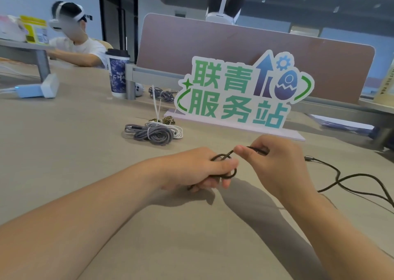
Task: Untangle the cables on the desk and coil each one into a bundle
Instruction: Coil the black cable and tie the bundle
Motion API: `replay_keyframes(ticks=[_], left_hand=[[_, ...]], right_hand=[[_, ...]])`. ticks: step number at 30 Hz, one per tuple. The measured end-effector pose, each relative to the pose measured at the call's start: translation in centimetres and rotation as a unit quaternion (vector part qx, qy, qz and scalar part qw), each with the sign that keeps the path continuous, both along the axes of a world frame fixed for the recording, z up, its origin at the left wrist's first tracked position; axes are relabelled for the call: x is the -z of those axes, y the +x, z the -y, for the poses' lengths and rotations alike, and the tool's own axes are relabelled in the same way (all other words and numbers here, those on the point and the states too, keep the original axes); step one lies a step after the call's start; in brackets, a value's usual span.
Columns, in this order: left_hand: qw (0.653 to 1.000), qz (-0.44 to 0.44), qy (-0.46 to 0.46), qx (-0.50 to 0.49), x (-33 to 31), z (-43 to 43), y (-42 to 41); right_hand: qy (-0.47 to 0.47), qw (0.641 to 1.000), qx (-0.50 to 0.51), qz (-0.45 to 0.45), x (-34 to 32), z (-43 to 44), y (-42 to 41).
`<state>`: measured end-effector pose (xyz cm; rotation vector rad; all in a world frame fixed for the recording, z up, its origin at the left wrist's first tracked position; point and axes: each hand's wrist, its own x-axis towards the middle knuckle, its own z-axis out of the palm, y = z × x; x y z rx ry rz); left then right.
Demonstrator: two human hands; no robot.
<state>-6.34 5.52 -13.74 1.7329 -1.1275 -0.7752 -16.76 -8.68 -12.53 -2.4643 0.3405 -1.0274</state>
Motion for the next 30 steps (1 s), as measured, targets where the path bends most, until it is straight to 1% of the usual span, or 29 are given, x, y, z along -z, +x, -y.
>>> replay_keyframes(ticks=[2,3,6,9,11,13,16,18,20,22,23,24,25,26,27,28,29,30], left_hand=[[0.996,-0.028,-0.049,-0.070,0.1,0.1,0.3],[0.989,-0.058,-0.075,-0.113,0.2,0.2,0.5],[0.954,-0.171,-0.137,-0.202,0.3,0.4,0.8],[0.901,-0.309,-0.207,-0.222,-0.4,0.4,1.6],[0.869,-0.374,-0.245,-0.213,-0.7,0.1,2.1],[0.854,-0.404,-0.264,-0.196,-0.8,0.0,2.2],[0.838,-0.420,-0.297,-0.182,-0.9,-0.1,2.2],[0.812,-0.446,-0.323,-0.193,-1.1,0.0,2.5],[0.784,-0.470,-0.342,-0.219,-1.0,-0.1,3.0],[0.748,-0.502,-0.353,-0.253,-1.0,-0.3,3.5],[0.742,-0.503,-0.344,-0.279,-1.1,-0.5,3.6],[0.756,-0.476,-0.324,-0.313,-0.8,-0.5,4.1],[0.791,-0.411,-0.287,-0.350,-0.4,-0.4,4.4],[0.837,-0.312,-0.239,-0.382,-0.1,-0.2,4.4],[0.874,-0.199,-0.193,-0.398,0.3,0.1,4.2],[0.899,-0.087,-0.157,-0.400,0.6,0.3,3.6],[0.912,0.014,-0.130,-0.388,0.6,0.6,2.7],[0.920,0.092,-0.111,-0.365,0.6,0.8,1.7]], right_hand=[[0.025,0.999,0.003,-0.035,-0.2,0.1,0.0],[0.040,0.998,-0.001,-0.053,-0.2,0.1,0.1],[0.064,0.990,-0.011,-0.122,-0.1,0.0,0.0],[0.076,0.977,-0.016,-0.200,0.2,-0.1,0.1],[0.080,0.969,-0.024,-0.232,0.3,-0.4,0.2],[0.073,0.966,-0.033,-0.245,0.5,-0.6,0.3],[0.077,0.967,-0.042,-0.238,0.4,-1.0,0.3],[0.068,0.967,-0.050,-0.241,0.4,-1.2,0.2],[0.037,0.962,-0.064,-0.263,0.5,-1.4,0.1],[0.002,0.960,-0.074,-0.269,0.6,-1.3,0.1],[-0.015,0.963,-0.076,-0.259,0.6,-1.1,0.1],[-0.030,0.967,-0.077,-0.241,0.5,-1.0,0.0],[-0.040,0.972,-0.078,-0.218,0.4,-0.9,0.0],[-0.050,0.977,-0.082,-0.191,0.3,-0.8,-0.1],[-0.066,0.981,-0.089,-0.162,0.3,-0.8,-0.1],[-0.092,0.982,-0.097,-0.131,0.3,-0.9,-0.1],[-0.121,0.982,-0.101,-0.099,0.3,-0.9,-0.2],[-0.145,0.982,-0.104,-0.068,0.3,-1.0,-0.2]])
